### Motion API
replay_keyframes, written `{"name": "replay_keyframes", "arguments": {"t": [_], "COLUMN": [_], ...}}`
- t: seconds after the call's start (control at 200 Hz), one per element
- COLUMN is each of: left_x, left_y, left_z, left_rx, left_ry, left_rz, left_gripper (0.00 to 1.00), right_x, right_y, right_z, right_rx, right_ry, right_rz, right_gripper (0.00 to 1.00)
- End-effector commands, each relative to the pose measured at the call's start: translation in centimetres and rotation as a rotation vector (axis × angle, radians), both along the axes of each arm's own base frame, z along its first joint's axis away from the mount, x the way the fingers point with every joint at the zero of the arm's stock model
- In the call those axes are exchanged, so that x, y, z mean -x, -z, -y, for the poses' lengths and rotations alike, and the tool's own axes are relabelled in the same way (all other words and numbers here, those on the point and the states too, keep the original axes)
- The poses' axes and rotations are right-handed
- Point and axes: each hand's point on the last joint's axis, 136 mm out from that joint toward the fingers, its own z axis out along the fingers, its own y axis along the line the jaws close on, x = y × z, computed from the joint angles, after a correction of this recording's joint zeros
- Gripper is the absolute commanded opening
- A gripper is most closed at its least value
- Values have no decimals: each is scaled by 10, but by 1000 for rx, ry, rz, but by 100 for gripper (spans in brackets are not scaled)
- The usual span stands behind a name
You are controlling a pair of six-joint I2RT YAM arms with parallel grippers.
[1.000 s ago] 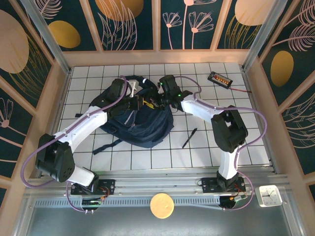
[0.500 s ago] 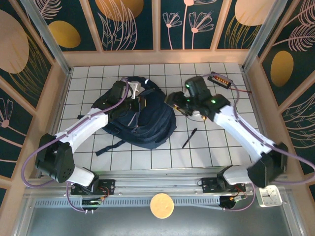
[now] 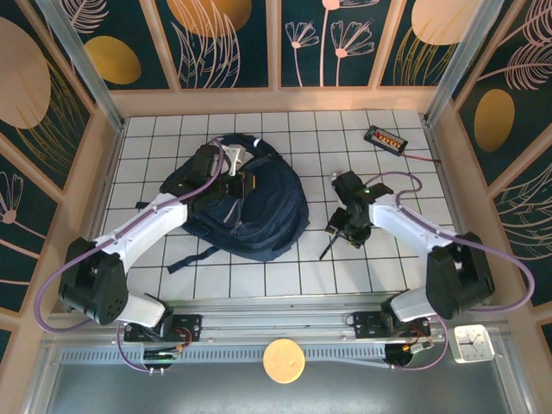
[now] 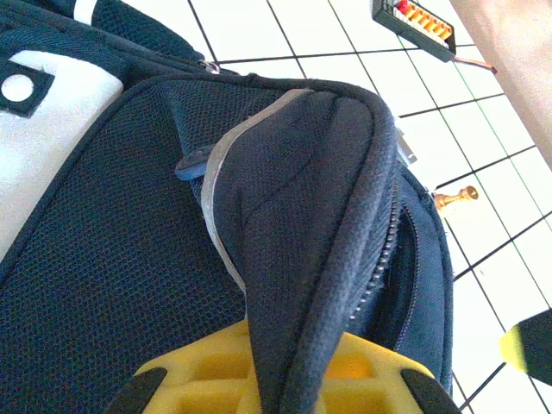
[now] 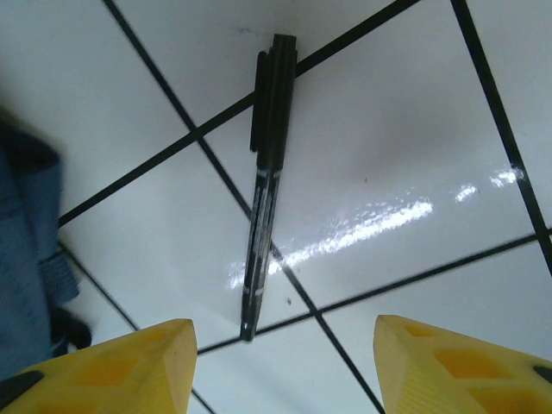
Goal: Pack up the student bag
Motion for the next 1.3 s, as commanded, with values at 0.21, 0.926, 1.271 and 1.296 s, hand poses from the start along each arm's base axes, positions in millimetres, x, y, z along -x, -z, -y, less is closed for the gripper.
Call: {"name": "replay_keyframes", "arguments": {"t": [0.21, 0.926, 1.271, 1.296], "left_x": [-1, -9, -7, -7], "left_y": [-46, -44, -44, -45], "left_z": [0, 6, 8, 9], "left_rx": [70, 65, 60, 62], "left_ry": [4, 15, 33, 35], "left_rz": [152, 146, 146, 146], "left_gripper": [0, 0, 0, 0], "right_x": [-33, -40, -51, -53], "right_y": [39, 56, -6, -16], "right_z": [1, 3, -10, -12], "right_rx": [50, 16, -85, -104], "right_ry": [-19, -22, -36, -35], "right_rz": [-9, -23, 105, 123], "right_gripper": [52, 14, 11, 11]}}
